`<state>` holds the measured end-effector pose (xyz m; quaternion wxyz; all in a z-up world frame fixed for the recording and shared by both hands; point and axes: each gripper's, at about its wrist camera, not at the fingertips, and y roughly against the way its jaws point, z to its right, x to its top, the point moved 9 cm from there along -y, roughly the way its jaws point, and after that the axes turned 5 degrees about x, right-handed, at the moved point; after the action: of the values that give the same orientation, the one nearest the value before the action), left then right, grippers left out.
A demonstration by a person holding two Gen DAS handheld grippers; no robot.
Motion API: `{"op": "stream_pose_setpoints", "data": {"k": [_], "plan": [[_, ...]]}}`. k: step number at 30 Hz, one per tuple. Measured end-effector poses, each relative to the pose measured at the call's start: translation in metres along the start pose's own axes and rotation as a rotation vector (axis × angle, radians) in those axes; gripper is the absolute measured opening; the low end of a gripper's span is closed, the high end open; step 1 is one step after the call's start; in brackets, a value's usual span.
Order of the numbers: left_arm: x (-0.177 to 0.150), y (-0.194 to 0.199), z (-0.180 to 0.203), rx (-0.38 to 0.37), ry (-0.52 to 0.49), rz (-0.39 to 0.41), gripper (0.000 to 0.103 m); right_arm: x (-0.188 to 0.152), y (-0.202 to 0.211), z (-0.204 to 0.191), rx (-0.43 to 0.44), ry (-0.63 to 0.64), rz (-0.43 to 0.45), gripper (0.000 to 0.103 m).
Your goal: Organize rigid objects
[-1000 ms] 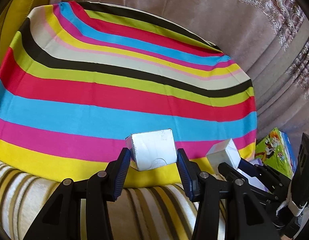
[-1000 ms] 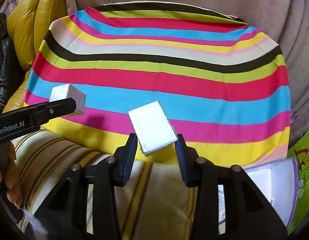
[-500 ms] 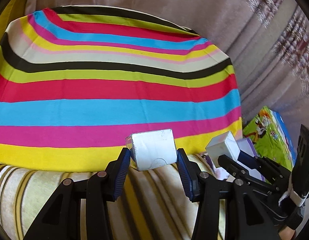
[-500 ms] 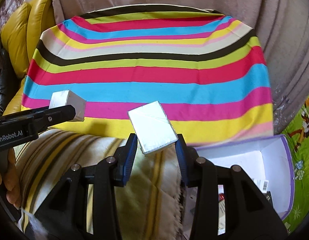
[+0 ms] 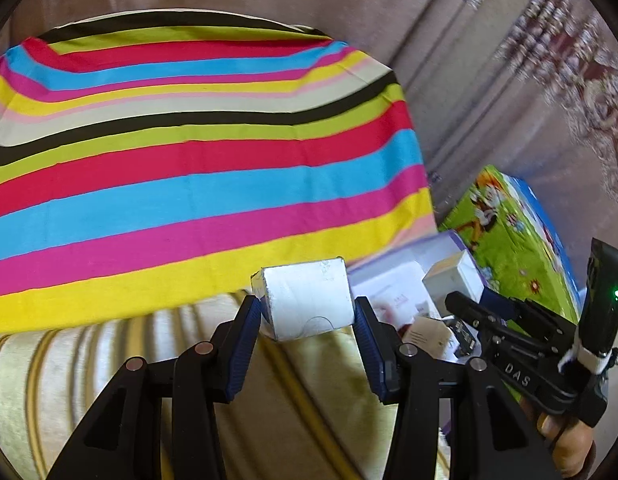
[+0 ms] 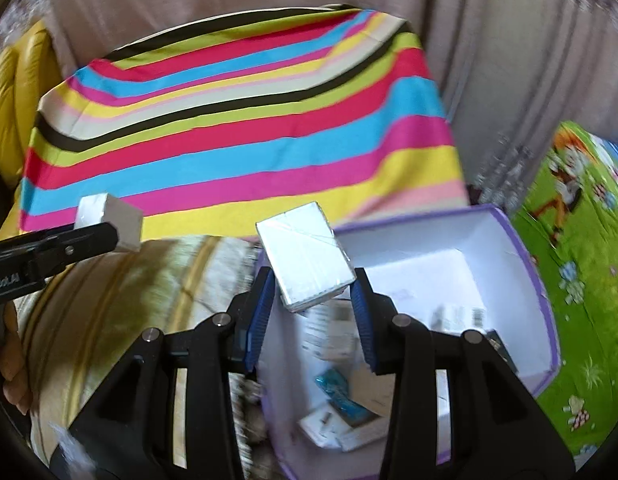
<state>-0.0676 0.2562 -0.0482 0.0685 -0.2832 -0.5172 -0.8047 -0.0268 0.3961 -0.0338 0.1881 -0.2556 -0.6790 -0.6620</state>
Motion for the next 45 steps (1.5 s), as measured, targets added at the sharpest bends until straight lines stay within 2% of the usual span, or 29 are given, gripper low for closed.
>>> {"op": "stream_pose_setpoints", "data": {"k": [17, 28, 31, 33, 34, 36, 37, 39, 41, 45], "plan": [[-0.023, -0.029, 0.077, -0.084, -0.114, -0.103, 0.048, -0.027, 0.030, 0.069, -0.171, -0.091, 0.016, 0.043], [-0.030, -0.047, 0.099, -0.112, -0.124, -0.164, 0.048, -0.033, 0.037, 0.098, -0.239, -0.138, 0.024, 0.043], [-0.030, -0.050, 0.109, -0.148, -0.128, -0.174, 0.049, -0.035, 0.037, 0.105, -0.253, -0.157, 0.023, 0.043], [-0.032, -0.053, 0.114, -0.171, -0.125, -0.190, 0.052, -0.035, 0.039, 0.107, -0.260, -0.164, 0.028, 0.043], [-0.033, -0.054, 0.114, -0.172, -0.120, -0.199, 0.060, -0.035, 0.040, 0.107, -0.261, -0.166, 0.027, 0.044], [-0.034, -0.055, 0.109, -0.168, -0.094, -0.210, 0.073, -0.035, 0.040, 0.106, -0.264, -0.170, 0.029, 0.047], [-0.034, -0.055, 0.106, -0.170, -0.075, -0.219, 0.075, -0.036, 0.041, 0.107, -0.269, -0.172, 0.027, 0.050], [-0.037, -0.054, 0.101, -0.184, -0.037, -0.244, 0.075, -0.036, 0.041, 0.106, -0.270, -0.174, 0.027, 0.060], [-0.042, -0.050, 0.098, -0.194, -0.021, -0.260, 0.075, -0.037, 0.042, 0.106, -0.274, -0.180, 0.026, 0.064], [-0.050, -0.032, 0.095, -0.202, -0.016, -0.235, 0.077, -0.041, 0.045, 0.102, -0.275, -0.180, 0.010, 0.071]]}}
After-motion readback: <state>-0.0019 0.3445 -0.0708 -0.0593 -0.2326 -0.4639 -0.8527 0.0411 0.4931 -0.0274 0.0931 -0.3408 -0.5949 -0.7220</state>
